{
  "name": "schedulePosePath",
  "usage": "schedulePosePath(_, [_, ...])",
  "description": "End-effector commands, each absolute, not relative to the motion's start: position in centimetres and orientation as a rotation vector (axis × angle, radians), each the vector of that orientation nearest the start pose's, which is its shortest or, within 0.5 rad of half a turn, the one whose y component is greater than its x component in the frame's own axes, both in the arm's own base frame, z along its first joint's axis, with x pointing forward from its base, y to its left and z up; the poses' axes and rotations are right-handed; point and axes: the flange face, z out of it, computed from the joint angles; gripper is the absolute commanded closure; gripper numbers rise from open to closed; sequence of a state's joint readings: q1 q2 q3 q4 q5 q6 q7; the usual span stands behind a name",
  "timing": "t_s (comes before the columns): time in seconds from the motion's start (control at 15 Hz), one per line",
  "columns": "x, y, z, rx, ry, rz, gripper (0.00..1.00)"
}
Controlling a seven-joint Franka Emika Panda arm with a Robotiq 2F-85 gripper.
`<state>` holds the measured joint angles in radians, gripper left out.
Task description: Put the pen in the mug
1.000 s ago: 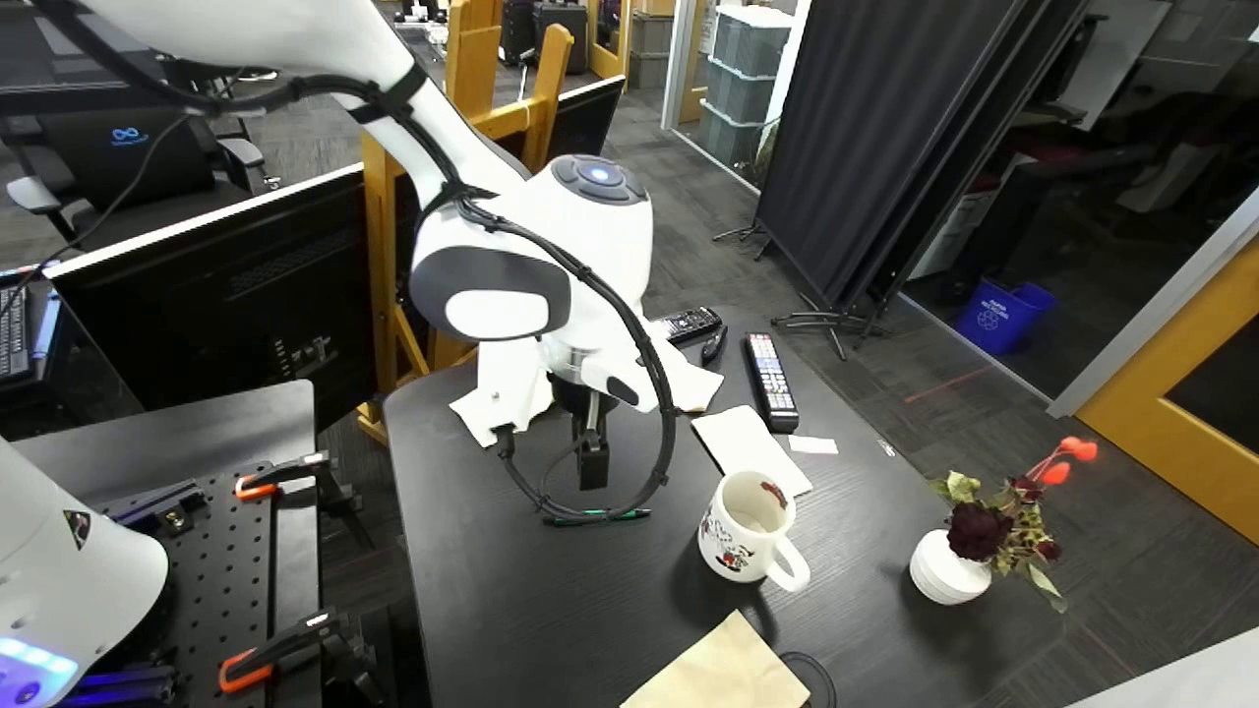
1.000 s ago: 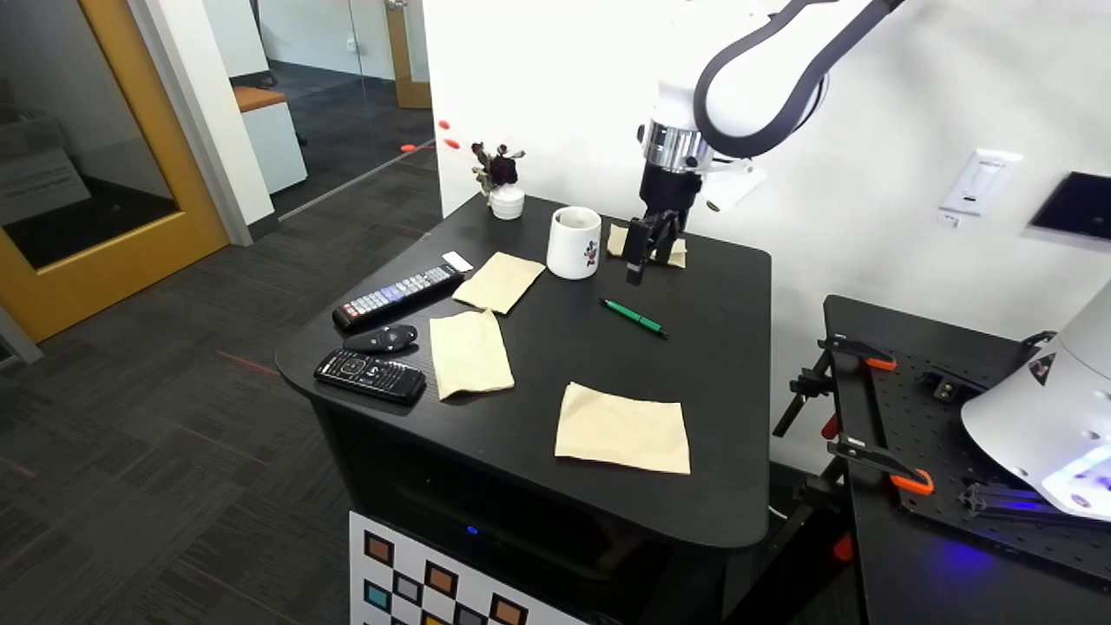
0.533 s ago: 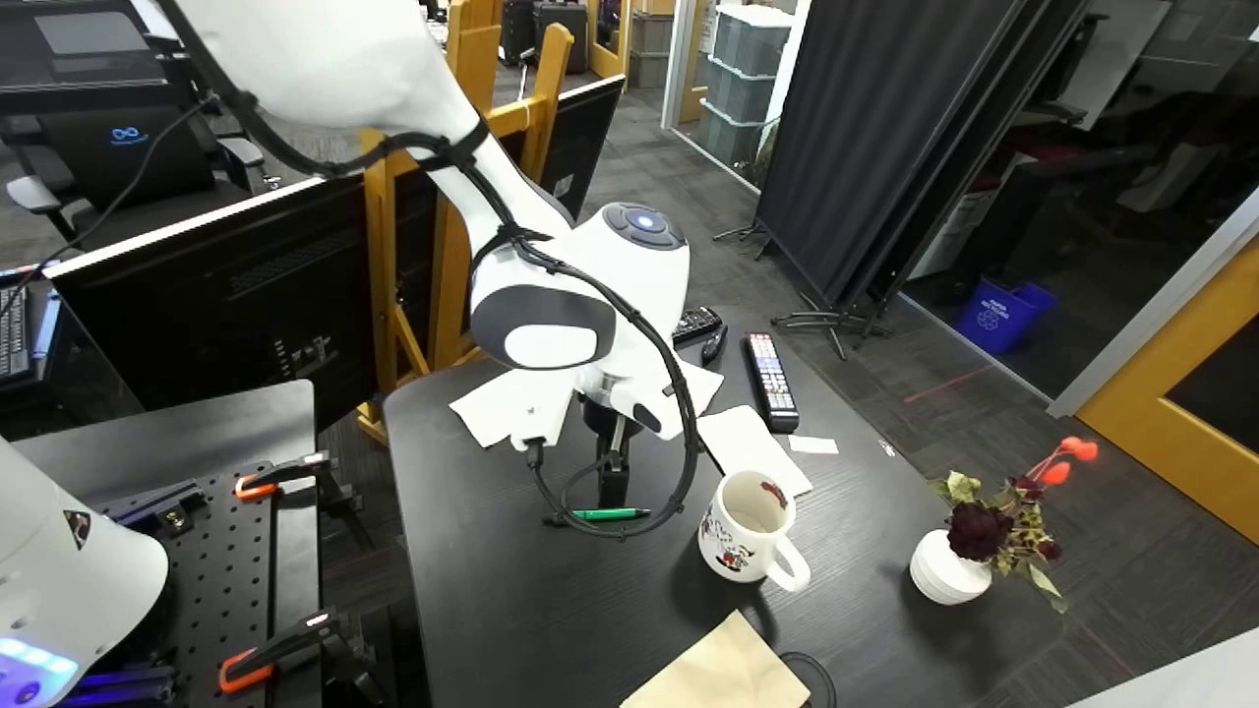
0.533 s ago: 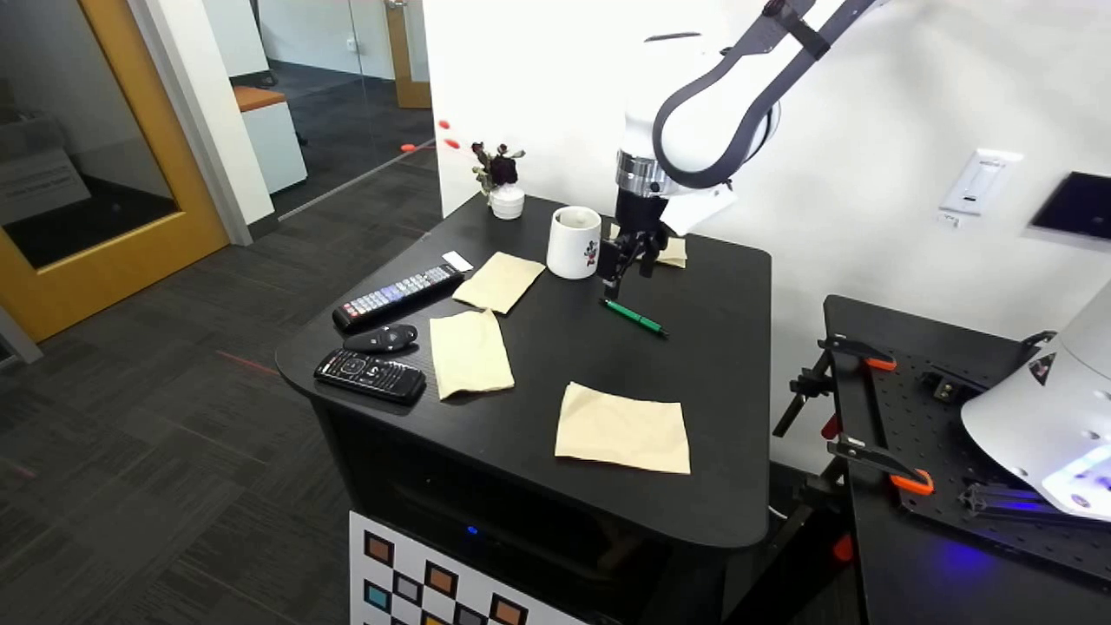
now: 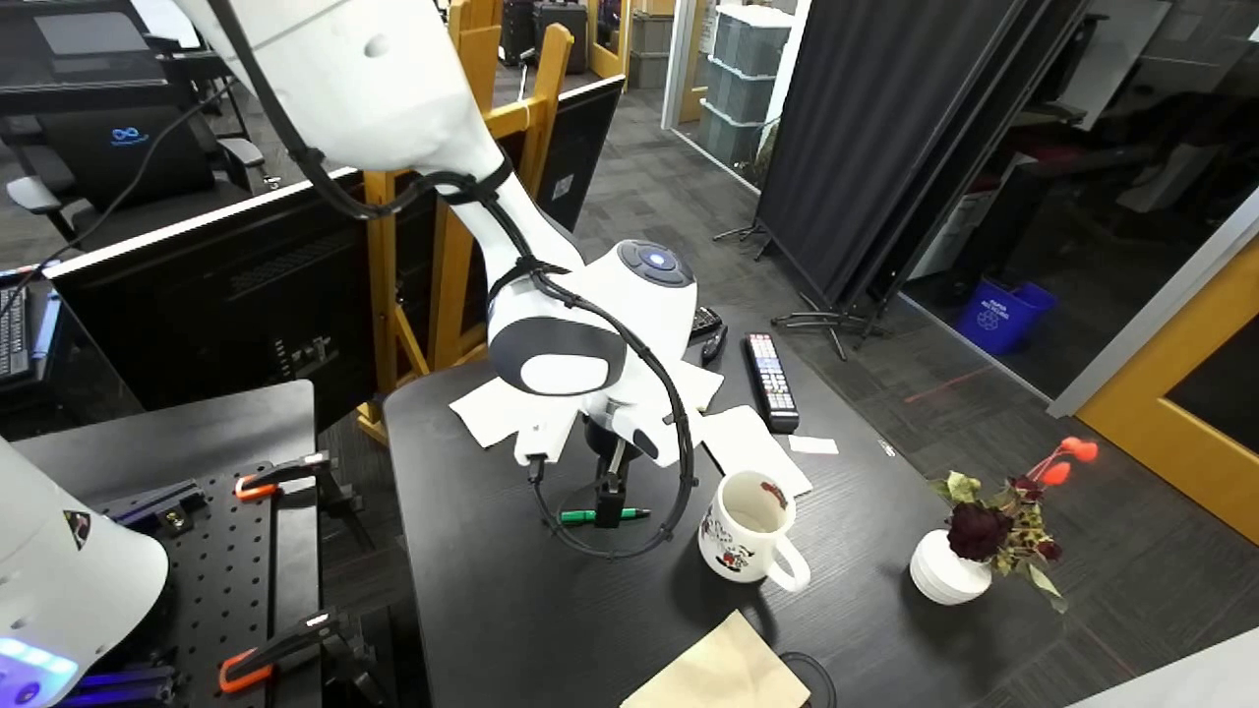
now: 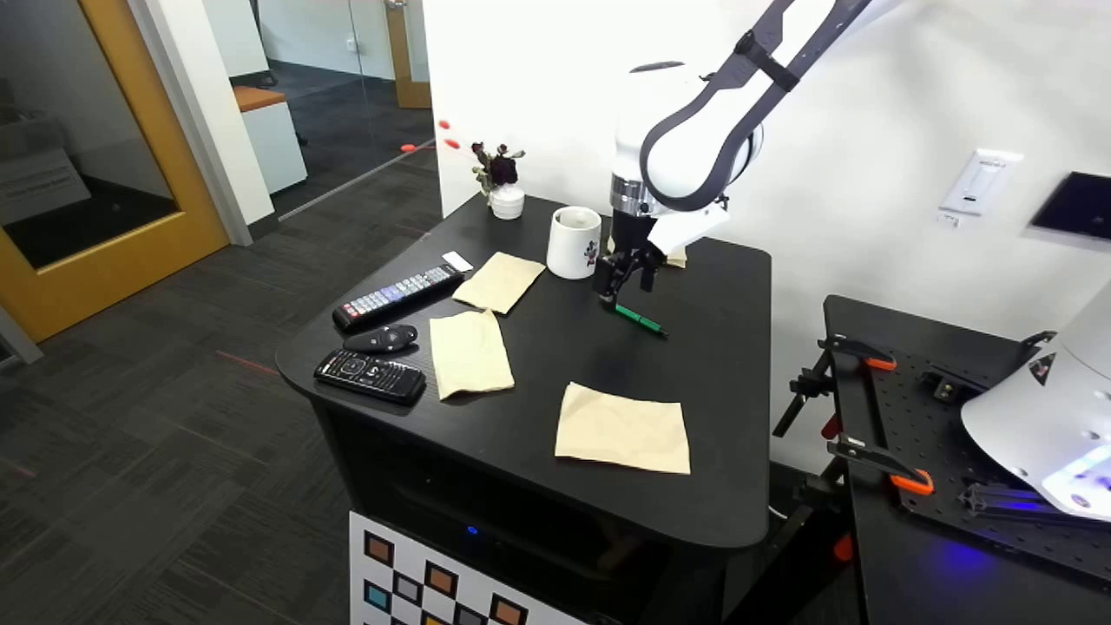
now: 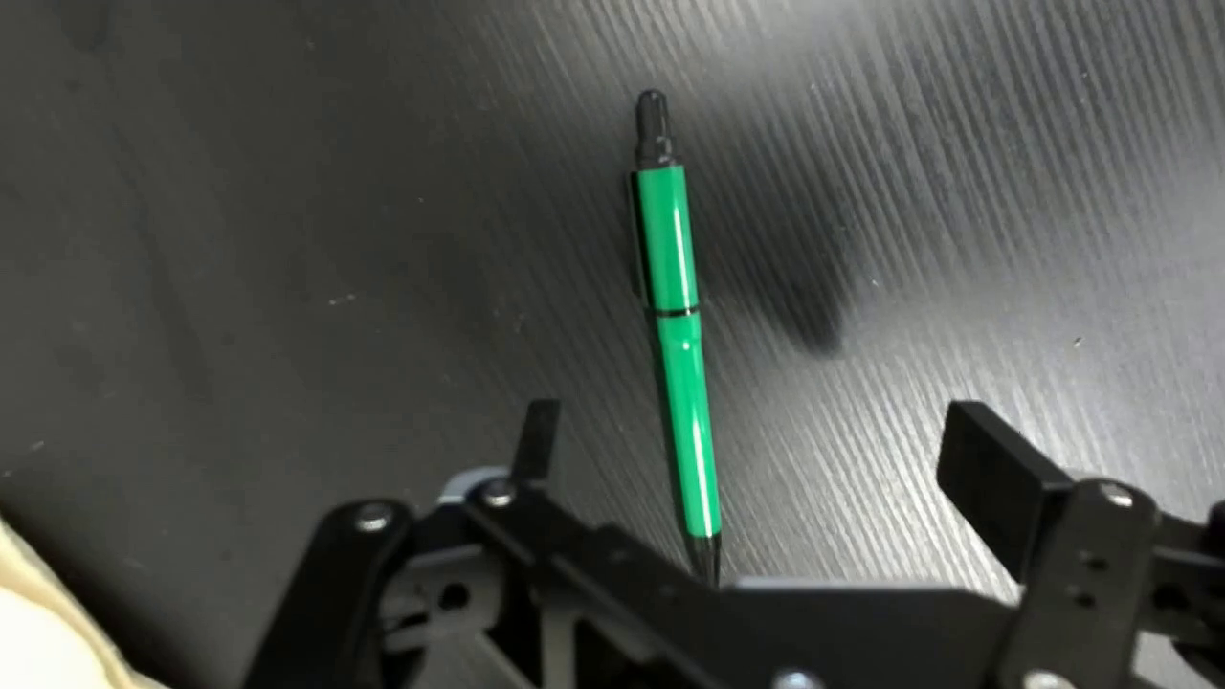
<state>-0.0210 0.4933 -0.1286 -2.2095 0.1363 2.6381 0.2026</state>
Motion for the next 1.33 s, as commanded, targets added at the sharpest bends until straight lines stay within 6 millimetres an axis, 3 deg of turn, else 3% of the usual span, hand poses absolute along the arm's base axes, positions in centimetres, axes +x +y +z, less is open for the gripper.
schedulePosePath(0.0, [54.1, -9.0, 14.3, -3.065, 0.76, 0.081, 0.0])
schedulePosePath(0.67, [54.1, -9.2, 12.6, -3.066, 0.754, 0.123, 0.0])
schedulePosePath(0.73, [54.1, -9.3, 12.4, -3.068, 0.758, 0.121, 0.25])
schedulePosePath(0.8, [54.1, -9.3, 12.3, -3.069, 0.758, 0.122, 0.26])
schedulePosePath(1.27, [54.4, -9.4, 12.4, -3.065, 0.764, 0.11, 0.79])
